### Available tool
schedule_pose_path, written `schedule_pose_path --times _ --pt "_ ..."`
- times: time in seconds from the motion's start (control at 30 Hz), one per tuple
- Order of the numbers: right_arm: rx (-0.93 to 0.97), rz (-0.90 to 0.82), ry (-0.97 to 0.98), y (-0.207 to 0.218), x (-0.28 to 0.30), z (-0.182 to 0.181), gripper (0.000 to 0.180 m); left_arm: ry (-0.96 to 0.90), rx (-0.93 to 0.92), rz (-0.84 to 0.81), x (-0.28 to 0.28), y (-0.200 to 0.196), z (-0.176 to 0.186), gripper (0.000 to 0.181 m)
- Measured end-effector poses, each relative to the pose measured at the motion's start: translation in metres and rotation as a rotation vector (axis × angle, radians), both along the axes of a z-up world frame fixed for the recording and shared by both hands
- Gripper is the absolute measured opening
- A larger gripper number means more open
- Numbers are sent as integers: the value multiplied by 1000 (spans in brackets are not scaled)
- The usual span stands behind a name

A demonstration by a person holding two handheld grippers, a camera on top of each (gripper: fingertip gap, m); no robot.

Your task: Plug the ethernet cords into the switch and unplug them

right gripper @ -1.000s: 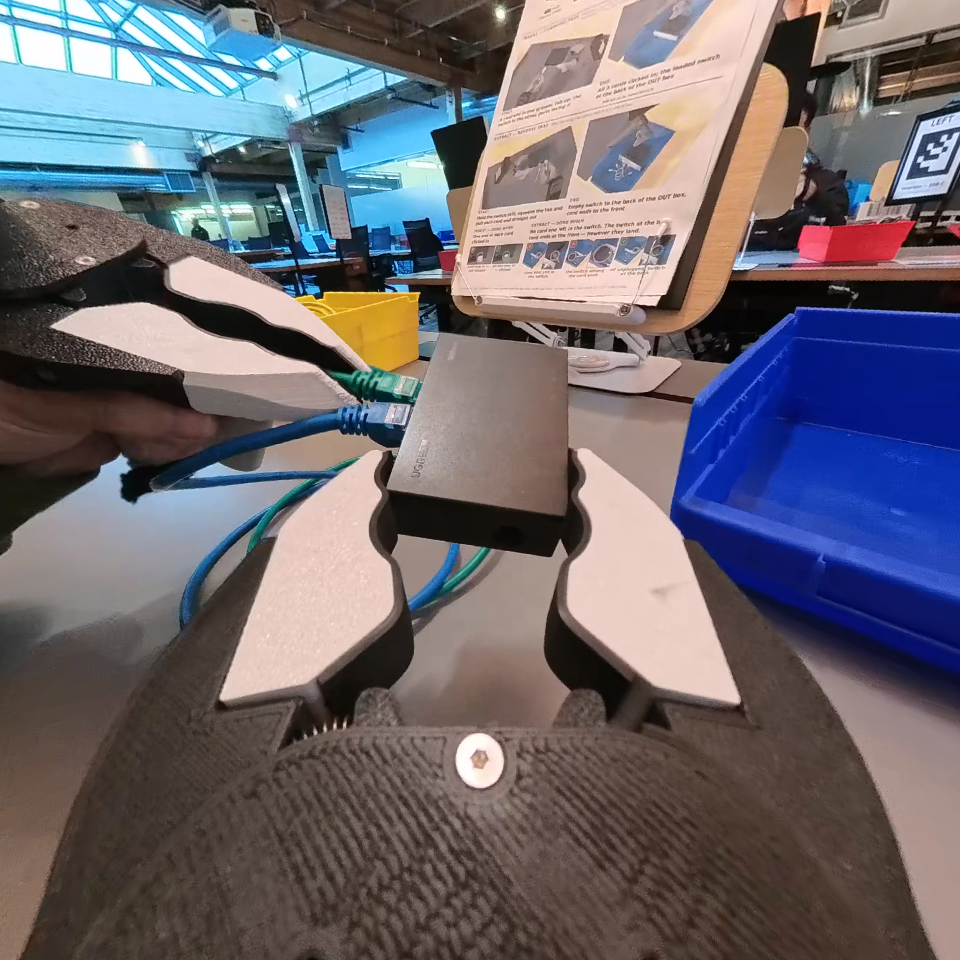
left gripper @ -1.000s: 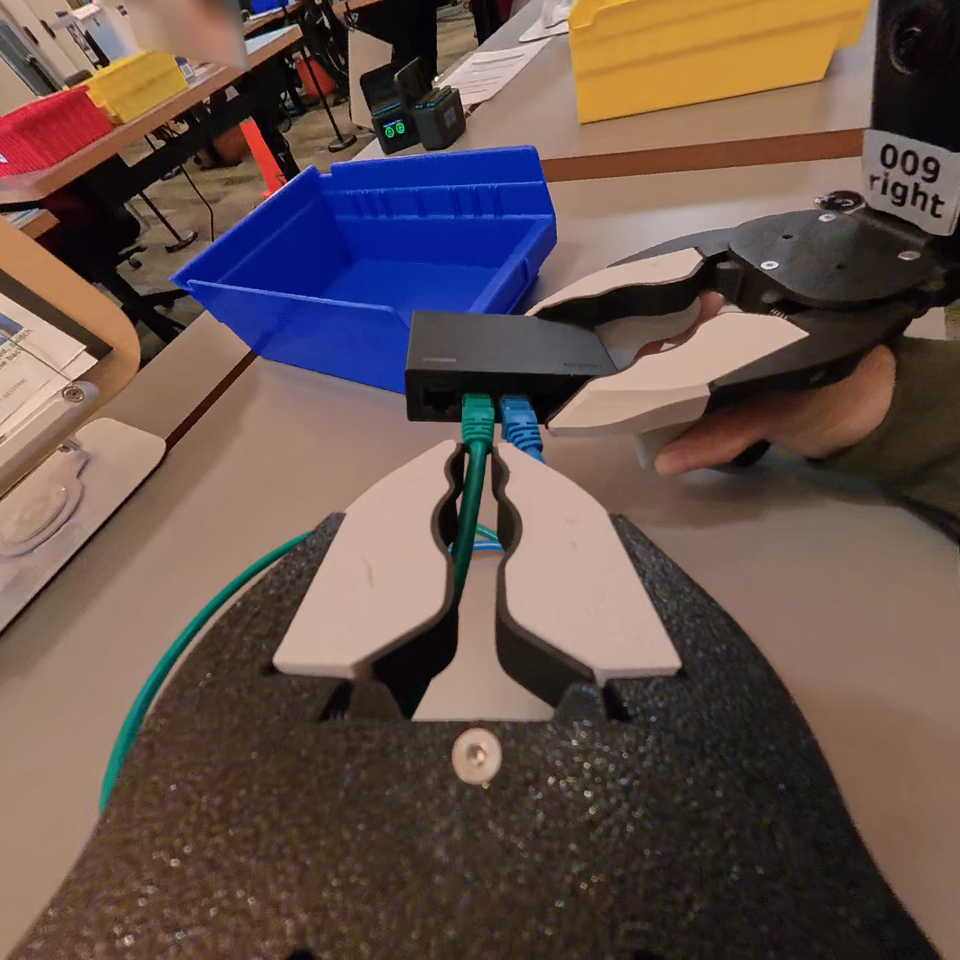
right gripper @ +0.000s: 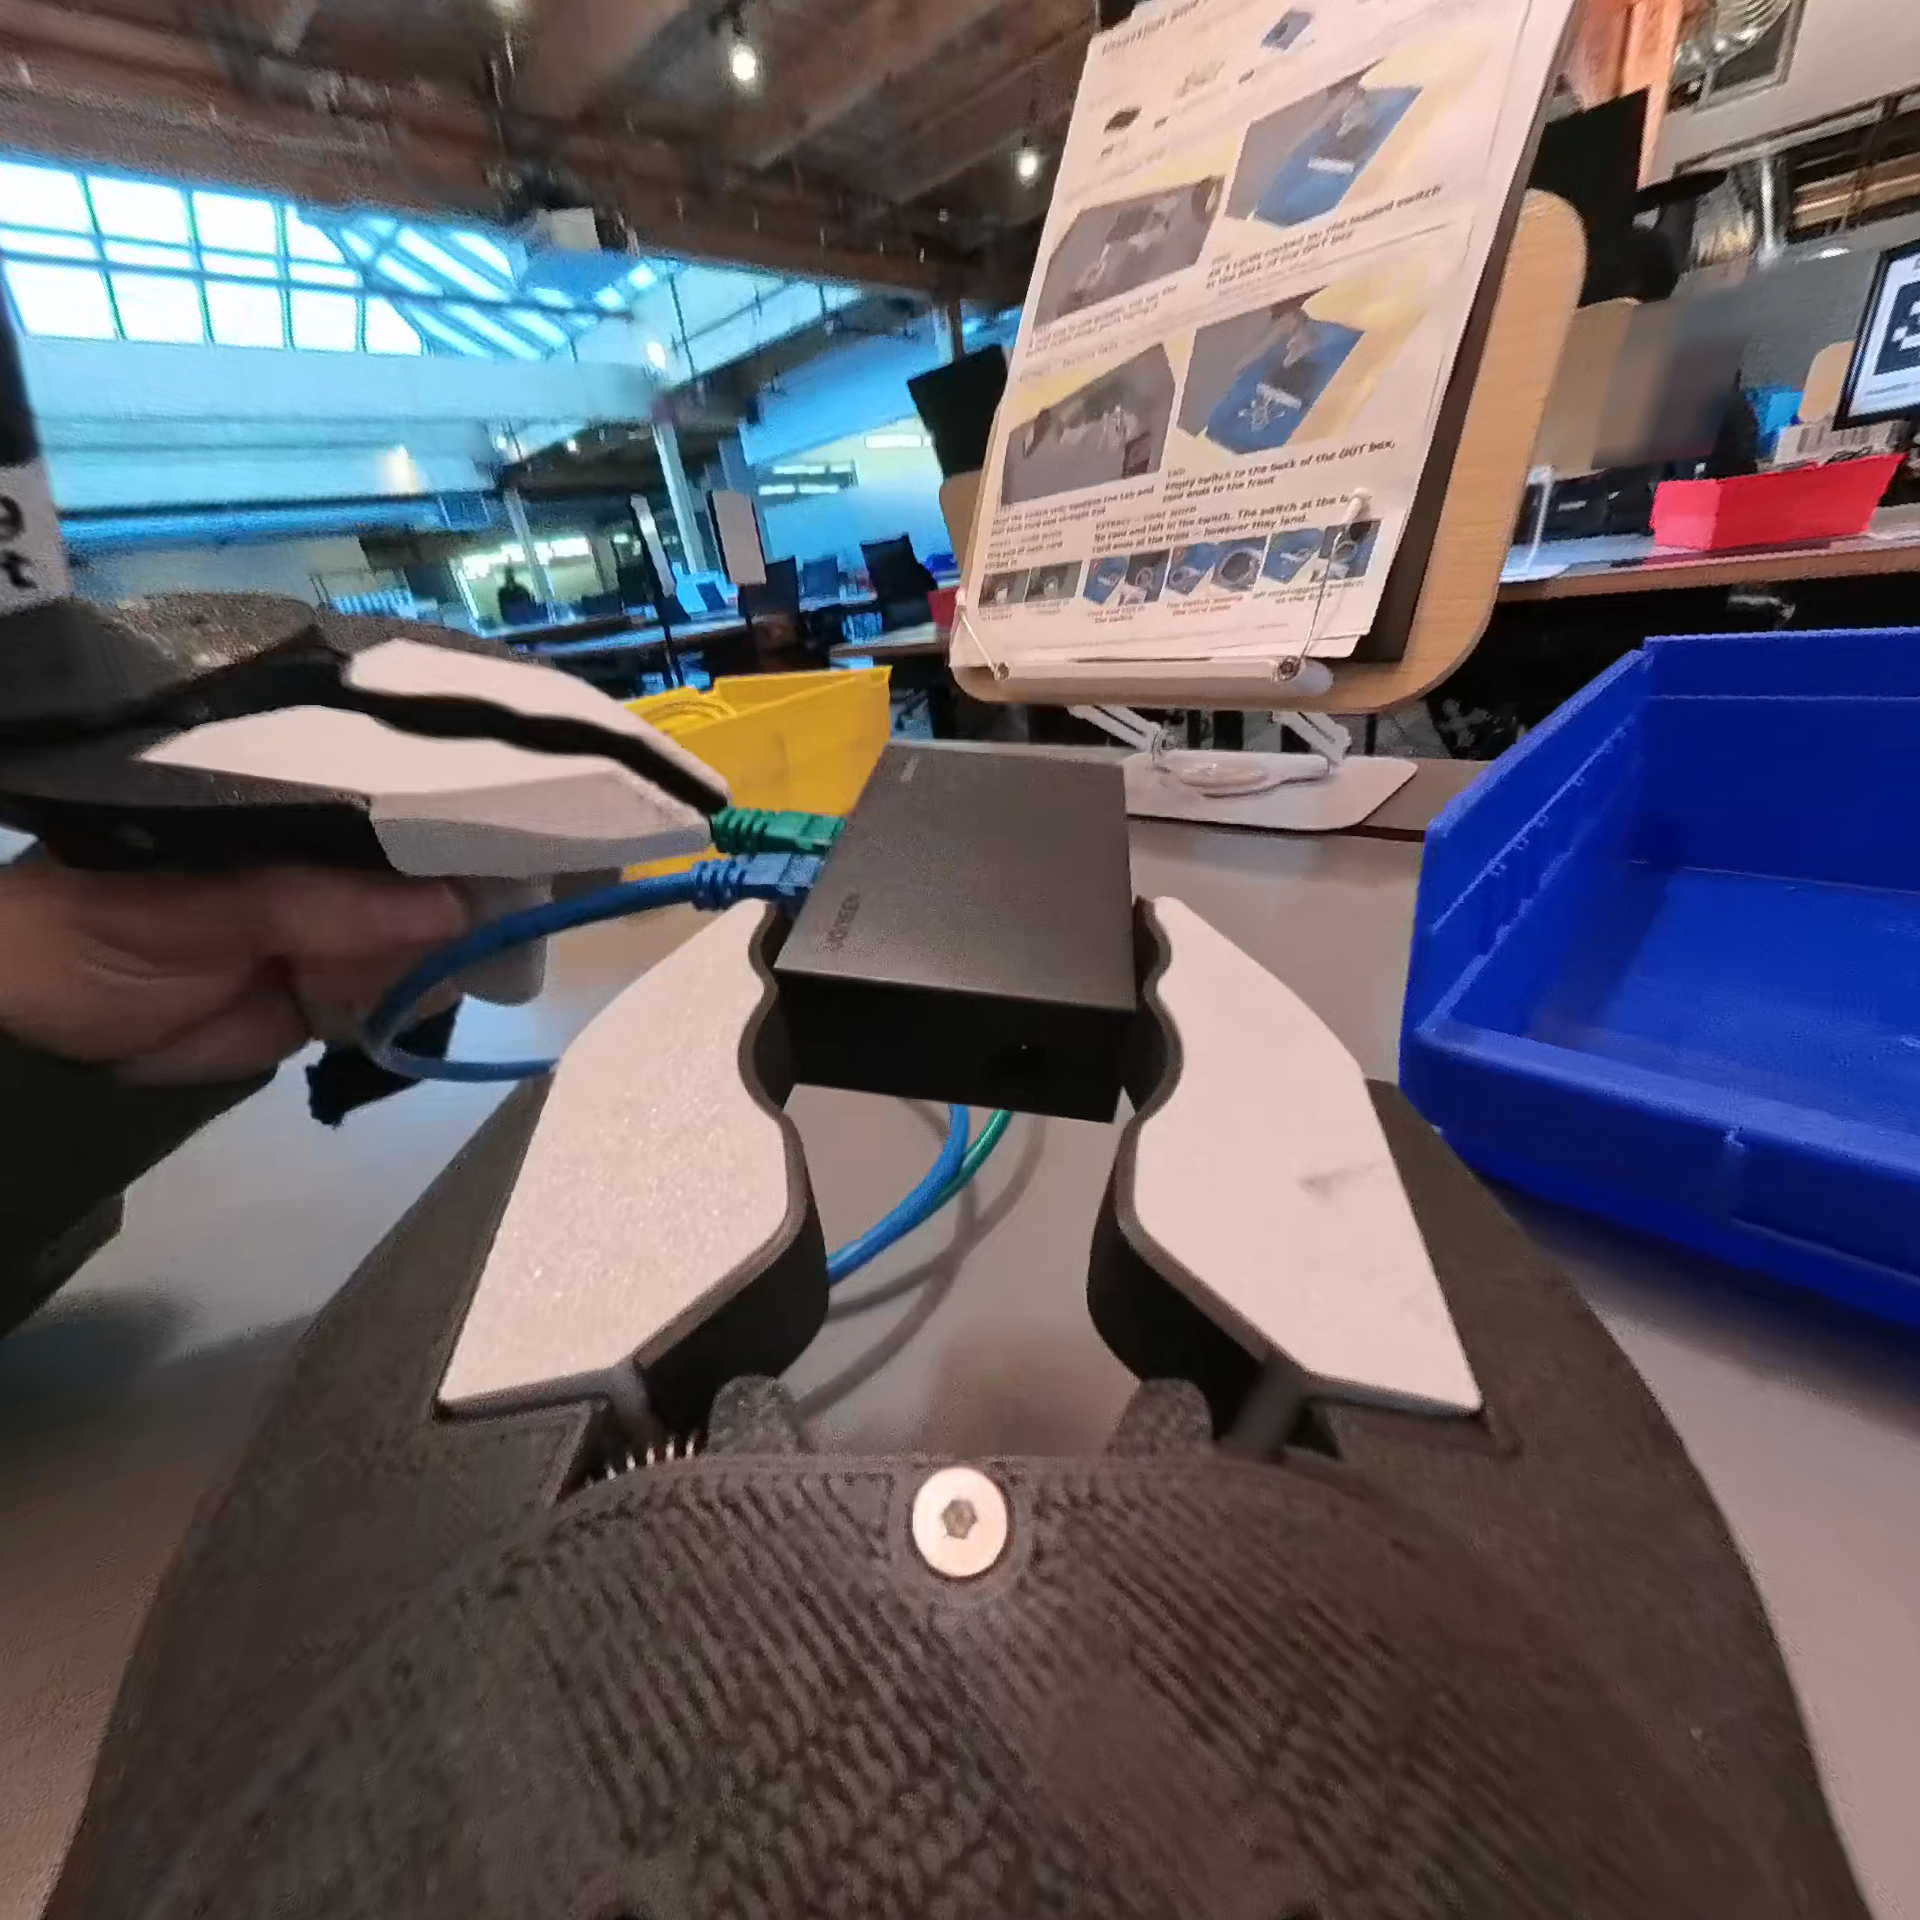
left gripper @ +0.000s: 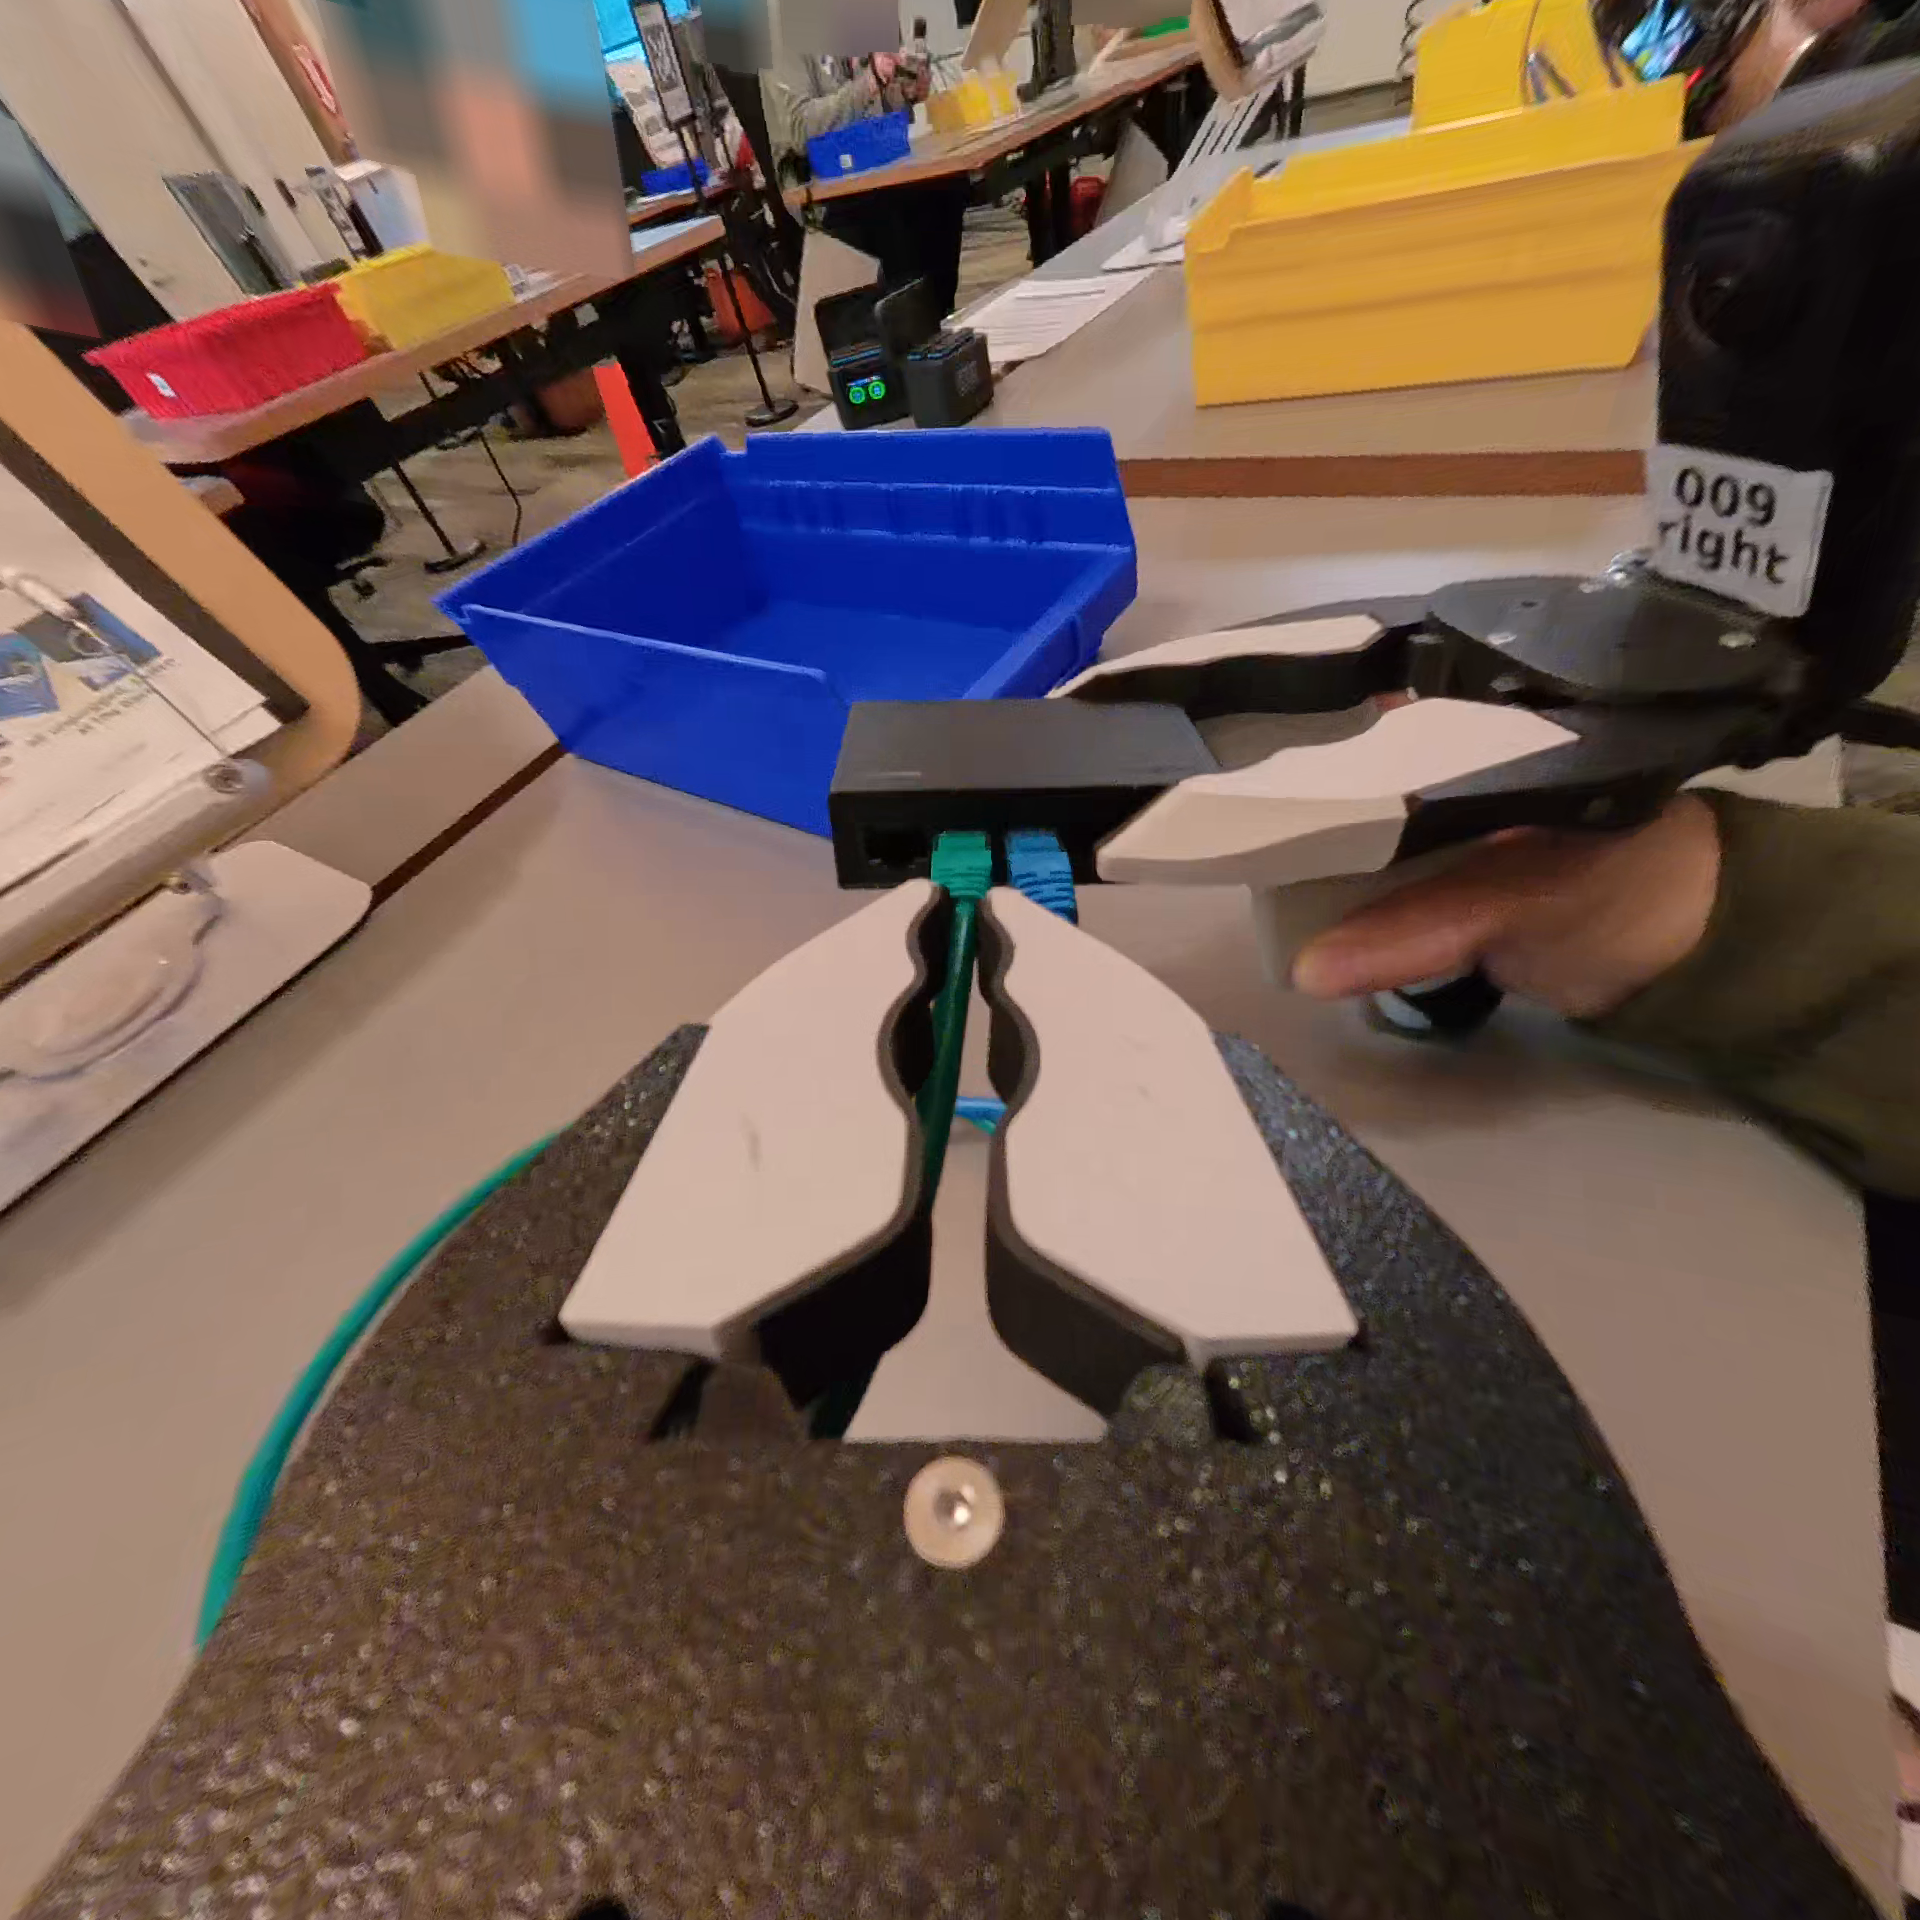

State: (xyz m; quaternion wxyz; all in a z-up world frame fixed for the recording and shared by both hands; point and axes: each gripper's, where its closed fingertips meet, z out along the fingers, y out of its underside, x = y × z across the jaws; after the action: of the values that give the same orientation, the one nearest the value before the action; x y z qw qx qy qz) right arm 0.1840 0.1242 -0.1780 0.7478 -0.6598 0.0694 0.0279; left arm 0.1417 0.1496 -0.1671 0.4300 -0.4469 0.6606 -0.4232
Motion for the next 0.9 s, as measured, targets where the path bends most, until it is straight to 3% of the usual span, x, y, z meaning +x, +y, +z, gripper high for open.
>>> schedule_pose_path --times 0.17,0.3,0.47,0.53,0.63,0.7,0.8,0.9 --pt "22 -45 -10 -2 5 2 63 96 12 7 3 2 -16 5" --pt "19 -37 -42 -1 2 3 63 243 -89 22 -1 12 -25 25" --pt "45 9 -69 -2 -5 6 63 443 -512 -164 -6 10 -2 56" --pt "46 41 -89 -1 -11 6 63 602 -711 -258 -3 13 -8 73" --pt "51 71 -133 0 -19 6 62 772 -988 -346 9 14 -31 80" --pt "53 75 -159 1 -23 7 62 859 -1149 -466 7 -1 -37 79" --pt "23 111 -192 4 -31 3 63 880 -1242 -623 5 -22 -34 66" --pt "0 69 -197 7 -27 1 63 856 -1316 -631 11 -28 -24 35"
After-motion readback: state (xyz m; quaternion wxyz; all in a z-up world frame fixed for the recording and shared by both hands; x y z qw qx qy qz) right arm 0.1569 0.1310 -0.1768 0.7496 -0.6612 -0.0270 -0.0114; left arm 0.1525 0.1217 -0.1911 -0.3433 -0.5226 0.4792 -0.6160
